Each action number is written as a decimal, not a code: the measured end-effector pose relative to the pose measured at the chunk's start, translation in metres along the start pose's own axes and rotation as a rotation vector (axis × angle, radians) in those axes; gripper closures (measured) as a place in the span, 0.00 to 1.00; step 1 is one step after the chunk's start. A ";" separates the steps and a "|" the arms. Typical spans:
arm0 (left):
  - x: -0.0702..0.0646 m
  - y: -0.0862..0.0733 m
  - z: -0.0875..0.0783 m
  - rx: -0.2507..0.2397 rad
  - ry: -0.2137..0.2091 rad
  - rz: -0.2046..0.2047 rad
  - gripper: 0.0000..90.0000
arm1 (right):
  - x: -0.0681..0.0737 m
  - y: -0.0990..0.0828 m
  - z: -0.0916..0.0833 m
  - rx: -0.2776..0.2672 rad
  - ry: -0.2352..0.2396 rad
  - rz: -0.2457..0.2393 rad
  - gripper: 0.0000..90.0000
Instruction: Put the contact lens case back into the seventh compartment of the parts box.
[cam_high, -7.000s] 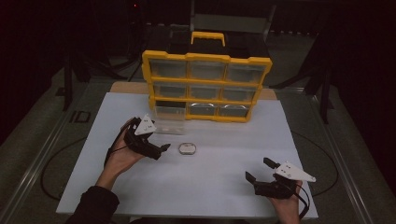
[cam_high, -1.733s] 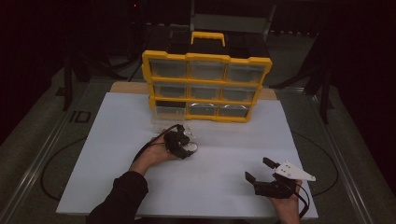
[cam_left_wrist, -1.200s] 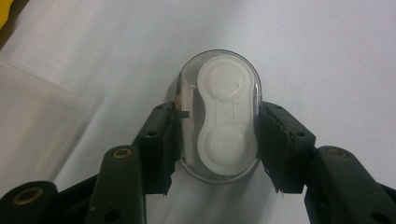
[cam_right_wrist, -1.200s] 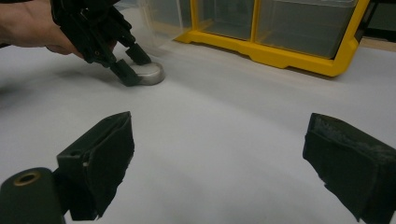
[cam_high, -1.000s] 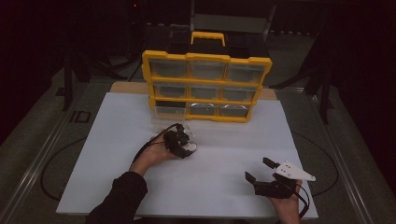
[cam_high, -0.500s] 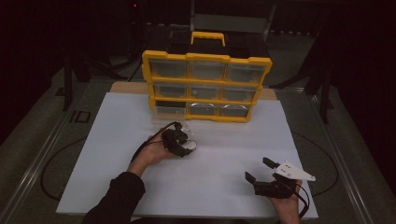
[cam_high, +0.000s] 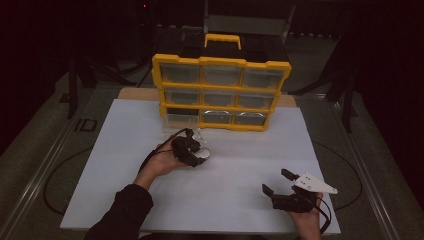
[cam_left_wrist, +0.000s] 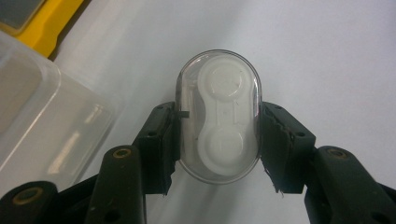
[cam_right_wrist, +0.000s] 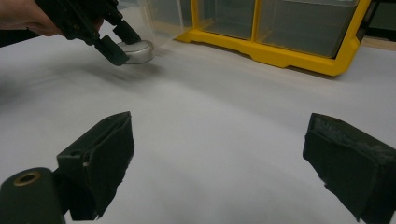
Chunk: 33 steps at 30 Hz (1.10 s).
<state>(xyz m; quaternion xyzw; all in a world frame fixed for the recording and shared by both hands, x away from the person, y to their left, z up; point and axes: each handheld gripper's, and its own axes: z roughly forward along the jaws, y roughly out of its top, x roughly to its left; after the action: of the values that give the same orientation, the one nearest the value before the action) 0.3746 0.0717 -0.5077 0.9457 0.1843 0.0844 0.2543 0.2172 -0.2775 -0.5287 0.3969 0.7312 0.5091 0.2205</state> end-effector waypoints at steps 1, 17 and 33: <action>0.000 0.000 -0.001 -0.001 0.001 0.002 0.55 | 0.000 0.000 0.000 0.000 0.000 0.000 0.09; -0.004 0.009 -0.016 -0.034 0.010 0.017 0.55 | 0.000 0.000 0.000 0.001 0.000 0.000 0.09; -0.005 0.015 -0.029 -0.061 0.026 0.025 0.55 | 0.000 0.000 0.000 0.000 0.001 -0.002 0.09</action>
<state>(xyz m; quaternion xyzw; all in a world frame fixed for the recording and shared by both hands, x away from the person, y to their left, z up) 0.3670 0.0704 -0.4760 0.9386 0.1730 0.1053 0.2794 0.2173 -0.2774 -0.5288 0.3962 0.7317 0.5090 0.2205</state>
